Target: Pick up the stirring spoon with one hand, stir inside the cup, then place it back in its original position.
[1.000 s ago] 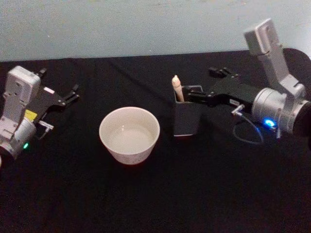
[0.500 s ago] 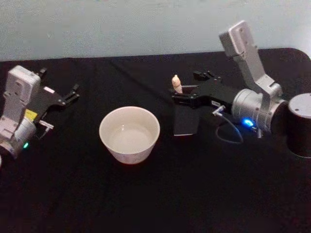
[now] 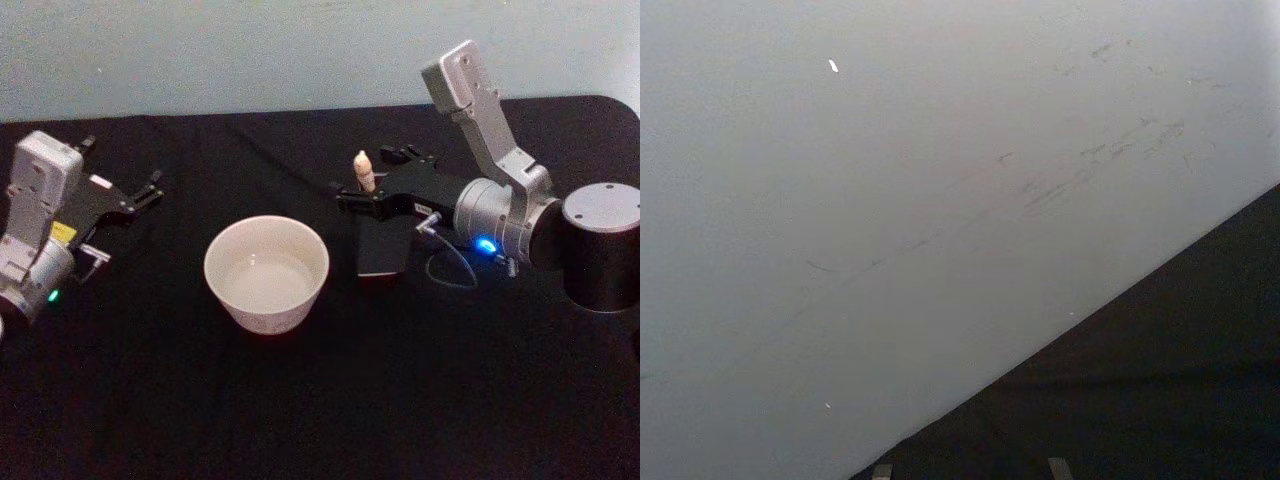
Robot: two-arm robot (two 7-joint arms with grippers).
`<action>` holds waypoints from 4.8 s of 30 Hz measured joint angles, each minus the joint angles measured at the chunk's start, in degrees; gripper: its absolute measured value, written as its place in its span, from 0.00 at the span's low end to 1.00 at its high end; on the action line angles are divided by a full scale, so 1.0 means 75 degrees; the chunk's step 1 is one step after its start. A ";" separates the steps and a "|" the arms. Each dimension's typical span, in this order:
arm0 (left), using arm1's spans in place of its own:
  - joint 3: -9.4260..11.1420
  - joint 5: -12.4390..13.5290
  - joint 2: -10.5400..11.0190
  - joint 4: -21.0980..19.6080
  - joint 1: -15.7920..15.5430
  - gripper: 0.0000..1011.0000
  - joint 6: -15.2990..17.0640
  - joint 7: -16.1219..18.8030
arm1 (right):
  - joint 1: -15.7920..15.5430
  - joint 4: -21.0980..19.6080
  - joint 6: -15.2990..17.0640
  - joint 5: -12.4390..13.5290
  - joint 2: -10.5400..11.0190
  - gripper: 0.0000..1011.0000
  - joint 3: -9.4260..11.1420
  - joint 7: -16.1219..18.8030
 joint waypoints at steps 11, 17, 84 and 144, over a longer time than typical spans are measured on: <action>0.0000 0.0000 0.0000 0.0000 -0.0001 0.99 0.0000 0.0000 | 0.0018 0.0081 0.0032 -0.0178 -0.0114 0.99 0.0034 0.0074; 0.0000 0.0000 0.0000 0.0000 0.0000 0.99 0.0000 0.0000 | 0.0018 0.0081 0.0030 -0.0176 -0.0111 0.99 0.0038 0.0072; 0.0000 0.0000 0.0000 0.0000 0.0000 0.99 0.0000 0.0000 | -0.0381 -0.0792 -0.0520 0.0189 -0.0091 0.21 0.0927 0.0203; 0.0000 0.0000 0.0000 0.0000 0.0000 0.99 0.0000 0.0000 | -0.0337 0.1054 -0.4752 0.1516 -0.0479 0.21 -0.0396 0.2387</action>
